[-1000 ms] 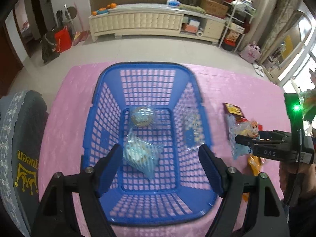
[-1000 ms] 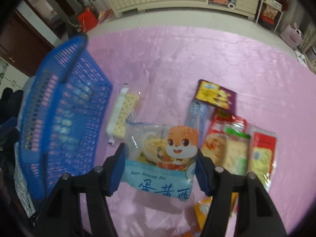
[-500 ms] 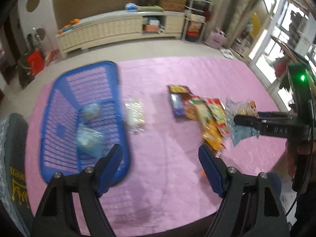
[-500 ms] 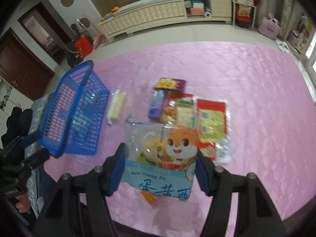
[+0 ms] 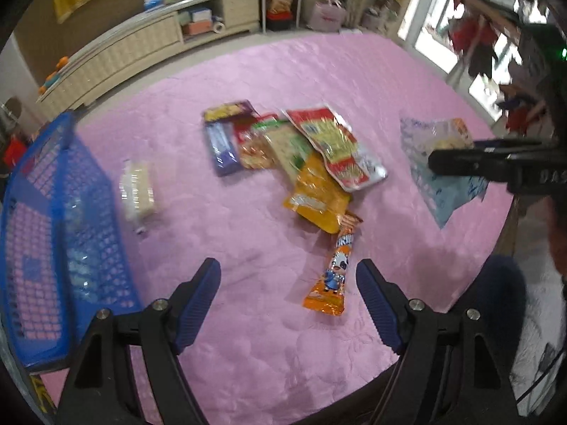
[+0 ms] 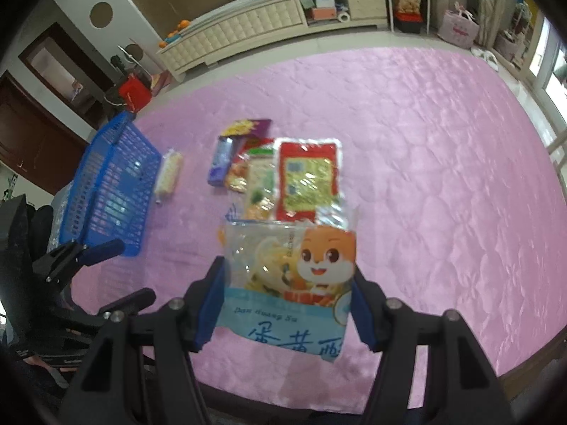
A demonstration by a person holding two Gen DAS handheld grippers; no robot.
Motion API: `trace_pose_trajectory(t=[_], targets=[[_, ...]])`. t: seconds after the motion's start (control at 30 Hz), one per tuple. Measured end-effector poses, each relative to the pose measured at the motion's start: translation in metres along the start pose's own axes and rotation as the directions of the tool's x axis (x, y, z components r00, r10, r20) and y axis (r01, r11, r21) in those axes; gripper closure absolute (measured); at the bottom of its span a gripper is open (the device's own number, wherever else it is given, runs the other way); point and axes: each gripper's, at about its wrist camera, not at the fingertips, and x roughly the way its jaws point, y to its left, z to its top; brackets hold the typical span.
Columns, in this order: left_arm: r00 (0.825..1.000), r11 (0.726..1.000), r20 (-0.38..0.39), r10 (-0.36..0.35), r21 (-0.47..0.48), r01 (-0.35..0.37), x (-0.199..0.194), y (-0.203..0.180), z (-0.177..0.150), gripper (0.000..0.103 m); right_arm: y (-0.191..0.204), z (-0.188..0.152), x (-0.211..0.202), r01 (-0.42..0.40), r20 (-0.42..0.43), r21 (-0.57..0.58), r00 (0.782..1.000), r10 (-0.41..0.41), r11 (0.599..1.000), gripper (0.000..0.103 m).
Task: Organize snacks
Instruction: 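Grasp the squirrel bread bag with the right gripper while the left gripper grasps the orange sausage stick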
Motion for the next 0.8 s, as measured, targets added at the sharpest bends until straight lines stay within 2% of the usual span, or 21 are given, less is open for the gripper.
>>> trace_pose_trajectory(t=[0.23, 0.43, 0.5, 0.57, 0.6, 0.67, 0.77, 0.8], targets=[[0.995, 0.999, -0.097, -0.016, 0.041, 0.020, 0.045, -0.020, 0.002, 0.026, -0.035, -0.009, 0.020, -0.031, -0.032, 0.060, 0.999, 0.033, 0.998, 0.035], [0.989, 0.997, -0.143, -0.041, 0.054, 0.049, 0.070, -0.028, 0.007, 0.027, -0.049, -0.013, 0.031, -0.049, -0.042, 0.078, 0.998, 0.052, 0.996, 0.035], [0.986, 0.995, -0.157, -0.065, 0.058, 0.075, 0.076, -0.032, 0.007, 0.034, -0.051, -0.015, 0.032, -0.060, -0.042, 0.080, 0.997, 0.063, 0.995, 0.035], [0.981, 0.994, -0.177, -0.084, 0.059, 0.096, 0.081, -0.035, 0.006, 0.051, -0.053, -0.016, 0.032, -0.075, -0.036, 0.082, 0.996, 0.078, 0.994, 0.035], [0.979, 0.993, -0.186, -0.088, 0.061, 0.101, 0.083, -0.037, 0.005, 0.056, -0.054, -0.017, 0.032, -0.080, -0.033, 0.084, 0.996, 0.083, 0.993, 0.035], [0.977, 0.993, -0.199, -0.079, 0.071, 0.095, 0.088, -0.042, 0.002, 0.071, -0.055, -0.018, 0.032, -0.084, -0.034, 0.087, 0.996, 0.087, 0.993, 0.035], [0.978, 0.994, -0.192, -0.081, 0.063, 0.095, 0.089, -0.043, -0.001, 0.084, -0.054, -0.019, 0.028, -0.084, -0.027, 0.086, 0.996, 0.087, 0.993, 0.035], [0.977, 0.993, -0.192, -0.092, 0.053, 0.104, 0.088, -0.042, -0.002, 0.085, -0.053, -0.019, 0.027, -0.085, -0.023, 0.085, 0.996, 0.088, 0.993, 0.035]])
